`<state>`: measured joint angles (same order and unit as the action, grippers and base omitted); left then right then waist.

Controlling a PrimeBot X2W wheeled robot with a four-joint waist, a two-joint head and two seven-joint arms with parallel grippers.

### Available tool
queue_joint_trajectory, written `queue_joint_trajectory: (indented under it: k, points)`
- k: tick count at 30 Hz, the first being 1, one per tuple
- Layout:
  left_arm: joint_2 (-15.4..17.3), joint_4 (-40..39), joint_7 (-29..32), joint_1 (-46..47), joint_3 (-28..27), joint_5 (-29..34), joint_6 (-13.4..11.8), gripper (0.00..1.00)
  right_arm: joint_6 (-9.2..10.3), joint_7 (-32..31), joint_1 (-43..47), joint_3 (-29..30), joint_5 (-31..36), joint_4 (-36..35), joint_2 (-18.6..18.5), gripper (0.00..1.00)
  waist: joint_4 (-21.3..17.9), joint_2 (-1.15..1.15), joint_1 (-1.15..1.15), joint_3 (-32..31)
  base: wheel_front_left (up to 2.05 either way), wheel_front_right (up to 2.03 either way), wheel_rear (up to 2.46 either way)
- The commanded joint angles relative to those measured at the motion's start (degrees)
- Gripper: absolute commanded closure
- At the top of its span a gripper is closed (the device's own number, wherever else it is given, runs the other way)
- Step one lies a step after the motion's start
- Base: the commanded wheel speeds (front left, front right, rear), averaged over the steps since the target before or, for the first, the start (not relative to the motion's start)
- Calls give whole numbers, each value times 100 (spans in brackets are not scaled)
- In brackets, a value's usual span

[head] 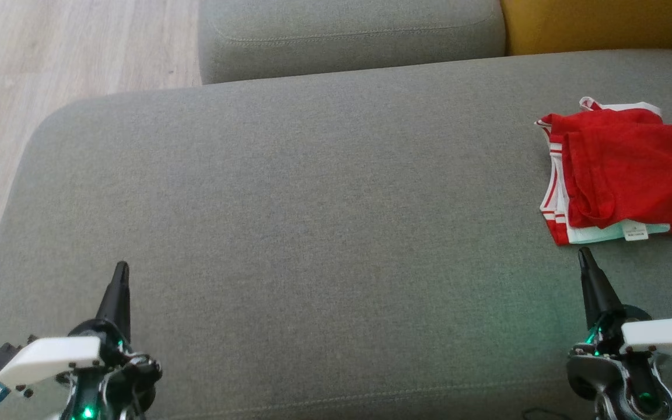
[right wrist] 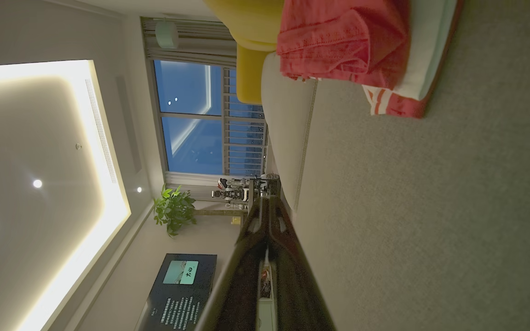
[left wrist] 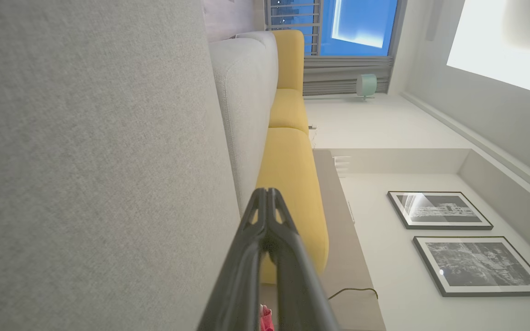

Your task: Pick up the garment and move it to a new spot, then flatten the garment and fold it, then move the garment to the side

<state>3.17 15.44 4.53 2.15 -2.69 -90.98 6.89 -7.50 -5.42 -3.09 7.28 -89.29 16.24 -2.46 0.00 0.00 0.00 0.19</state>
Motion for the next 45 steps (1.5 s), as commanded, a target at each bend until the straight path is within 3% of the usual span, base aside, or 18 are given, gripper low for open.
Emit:
queue_joint_trajectory:
  k: [1,45]
  points:
    - [73,-152,53,374,-221,-132,50,100,1,-76,-303,-85,-166,-220,-42,100,0,0,0,0,0,0,0]
    - [29,-142,133,398,-305,-183,59,100,1,-106,-309,-76,-288,-222,-42,100,0,0,0,-1,0,0,0]
